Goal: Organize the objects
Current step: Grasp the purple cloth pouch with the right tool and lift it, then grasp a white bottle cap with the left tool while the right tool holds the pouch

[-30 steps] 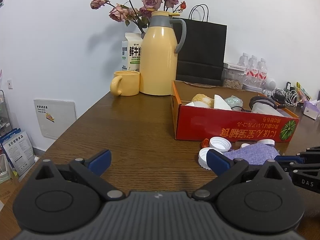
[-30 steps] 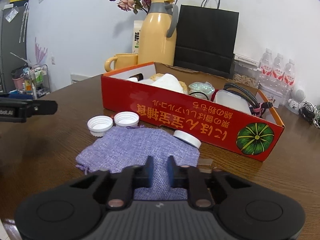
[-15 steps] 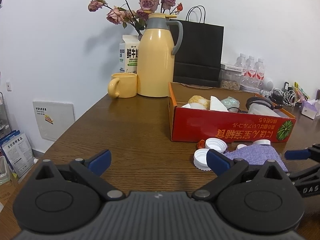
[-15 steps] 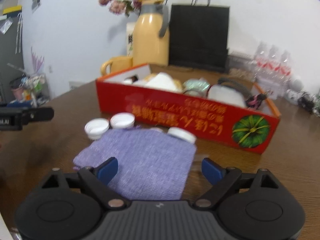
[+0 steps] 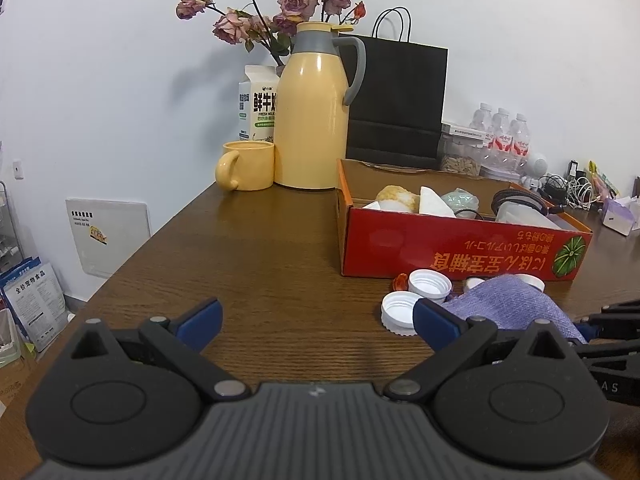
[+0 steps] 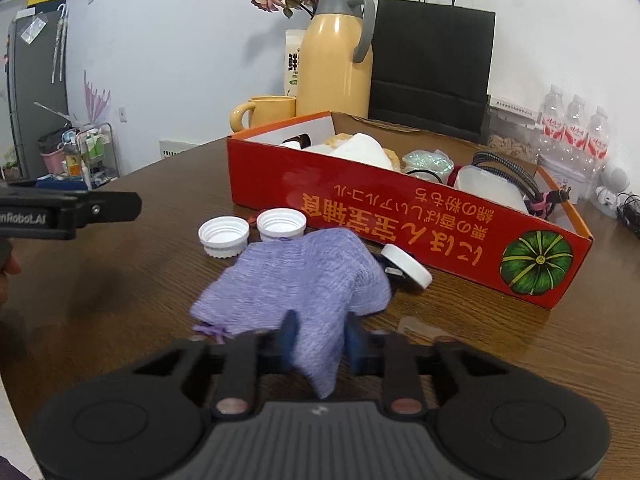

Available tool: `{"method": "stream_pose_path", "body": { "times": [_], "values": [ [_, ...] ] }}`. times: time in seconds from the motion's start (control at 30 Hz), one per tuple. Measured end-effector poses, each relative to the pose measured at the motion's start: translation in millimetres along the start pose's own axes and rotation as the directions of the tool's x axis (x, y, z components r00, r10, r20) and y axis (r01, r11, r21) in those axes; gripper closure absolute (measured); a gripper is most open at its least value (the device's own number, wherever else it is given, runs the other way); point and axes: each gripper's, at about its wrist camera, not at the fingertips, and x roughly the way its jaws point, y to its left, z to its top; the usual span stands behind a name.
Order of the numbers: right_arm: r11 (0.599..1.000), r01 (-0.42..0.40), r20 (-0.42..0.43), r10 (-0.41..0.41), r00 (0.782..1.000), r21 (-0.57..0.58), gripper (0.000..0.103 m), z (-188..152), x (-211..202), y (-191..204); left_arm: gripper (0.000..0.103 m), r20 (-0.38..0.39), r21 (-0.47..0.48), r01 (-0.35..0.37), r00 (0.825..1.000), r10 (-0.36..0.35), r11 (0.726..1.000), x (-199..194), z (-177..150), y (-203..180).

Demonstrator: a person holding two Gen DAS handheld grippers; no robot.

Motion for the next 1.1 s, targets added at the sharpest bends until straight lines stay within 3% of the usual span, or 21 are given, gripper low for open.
{"method": "stream_pose_path", "body": {
  "times": [0.1, 0.4, 0.57, 0.8, 1.1],
  "values": [
    [1.000, -0.018, 0.038, 0.019, 0.999, -0.005, 0.096, -8, -7, 3, 0.000, -0.003, 0.001, -0.001, 1.000, 0.001, 1.000, 0, 0, -1],
    [0.992, -0.086, 0.193, 0.067, 0.979, 0.090, 0.098, -8, -33, -17, 0.000, -0.006, 0.024, 0.005, 1.000, -0.005, 1.000, 3, 3, -10],
    [0.986, -0.077, 0.270, 0.035, 0.962, 0.147, 0.098, -5, -47, -40, 0.000, -0.019, 0.047, 0.009, 1.000, -0.008, 0.999, 10, 4, -22],
    [0.971, 0.004, 0.273, -0.071, 0.959, 0.237, 0.098, -4, -48, -87, 0.000, -0.055, 0.077, 0.014, 0.998, -0.010, 0.997, 29, 5, -39],
    [0.970, 0.022, 0.243, -0.082, 0.967, 0.243, 0.098, -8, -33, -96, 0.000, -0.145, 0.113, 0.000, 0.989, 0.017, 0.994, 68, 8, -60]
  ]
}}
